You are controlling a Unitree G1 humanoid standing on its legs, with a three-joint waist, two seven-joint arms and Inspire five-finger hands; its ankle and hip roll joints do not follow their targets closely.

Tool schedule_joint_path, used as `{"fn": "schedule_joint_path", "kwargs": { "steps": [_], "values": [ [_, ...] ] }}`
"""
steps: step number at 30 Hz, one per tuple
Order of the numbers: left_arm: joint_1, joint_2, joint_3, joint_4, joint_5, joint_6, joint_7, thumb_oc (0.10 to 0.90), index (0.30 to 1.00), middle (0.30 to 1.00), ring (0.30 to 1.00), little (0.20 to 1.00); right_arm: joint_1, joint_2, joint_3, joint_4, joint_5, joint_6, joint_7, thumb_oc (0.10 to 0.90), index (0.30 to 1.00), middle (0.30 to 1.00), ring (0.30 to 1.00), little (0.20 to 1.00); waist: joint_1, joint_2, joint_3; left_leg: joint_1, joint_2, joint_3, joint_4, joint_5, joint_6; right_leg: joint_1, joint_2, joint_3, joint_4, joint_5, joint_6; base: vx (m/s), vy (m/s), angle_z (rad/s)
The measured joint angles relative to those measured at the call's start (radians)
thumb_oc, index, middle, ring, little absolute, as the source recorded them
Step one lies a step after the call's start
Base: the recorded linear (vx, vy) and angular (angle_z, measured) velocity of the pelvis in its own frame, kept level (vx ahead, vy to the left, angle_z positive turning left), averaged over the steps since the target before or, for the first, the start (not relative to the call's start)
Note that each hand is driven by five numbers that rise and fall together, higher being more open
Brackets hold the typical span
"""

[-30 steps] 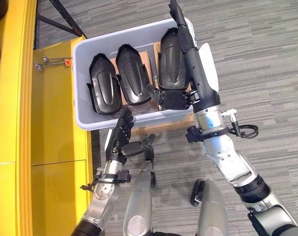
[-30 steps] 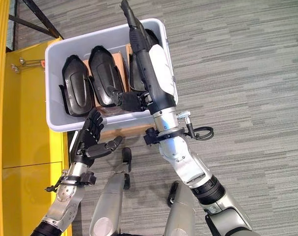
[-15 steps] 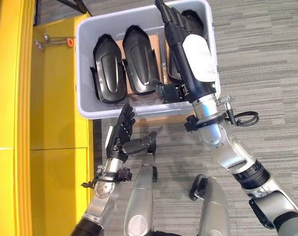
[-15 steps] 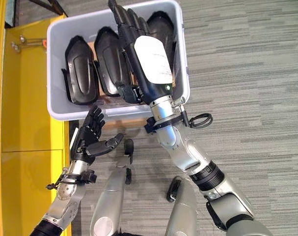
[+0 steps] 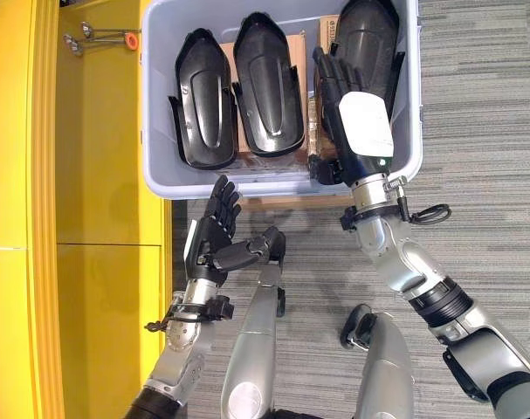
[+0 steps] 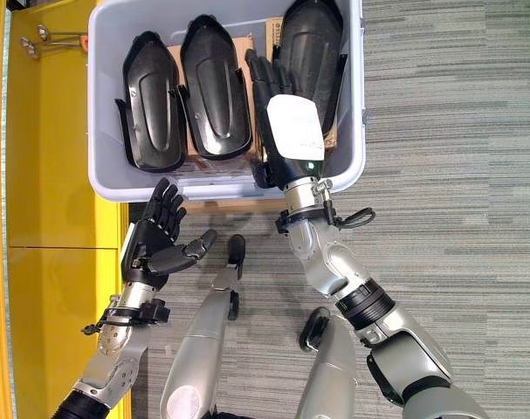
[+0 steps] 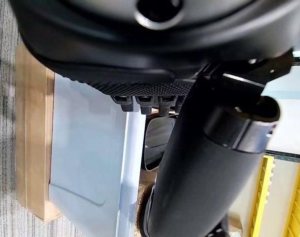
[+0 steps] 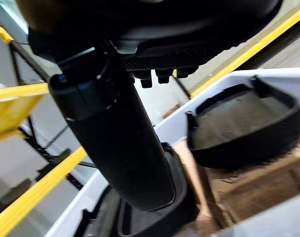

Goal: Move parts from the plastic box to the shelf.

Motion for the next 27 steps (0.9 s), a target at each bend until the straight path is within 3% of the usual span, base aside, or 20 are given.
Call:
{"fn": "schedule_joint_path", "kwargs": {
  "steps": [2, 10, 27],
  "values": [
    [-0.002, 0.001, 0.0, -0.002, 0.001, 0.0, 0.0, 0.9, 1.0, 1.0, 1.0, 1.0, 0.001, 0.0, -0.014, 0.0, 0.0, 0.017, -0.057, 0.9, 1.0, 1.0, 1.0, 1.0, -0.005, 0.0, 0.0, -0.019, 0.0, 0.0, -0.003, 0.003, 0.002, -0.022, 0.001, 0.003, 0.001, 0.005, 0.005, 0.01, 0.006, -0.02],
    [-0.005, 0.001, -0.001, -0.004, 0.001, 0.0, 0.001, 0.9, 1.0, 1.0, 1.0, 1.0, -0.006, -0.001, -0.051, 0.024, 0.0, 0.031, -0.099, 0.9, 1.0, 1.0, 1.0, 1.0, -0.006, 0.0, 0.0, -0.025, 0.0, 0.003, -0.002, 0.011, -0.001, -0.029, 0.0, 0.005, 0.001, 0.005, 0.005, 0.0, 0.0, 0.0],
    [-0.017, 0.028, -0.006, 0.002, 0.0, 0.001, 0.0, 0.9, 1.0, 1.0, 1.0, 1.0, -0.129, 0.016, -0.025, 0.24, 0.023, 0.085, -0.077, 0.9, 1.0, 1.0, 1.0, 1.0, 0.002, 0.0, 0.0, -0.066, 0.001, 0.002, -0.002, 0.013, 0.002, -0.076, 0.0, 0.006, 0.016, 0.005, 0.004, 0.0, 0.0, 0.0]
  ]
}}
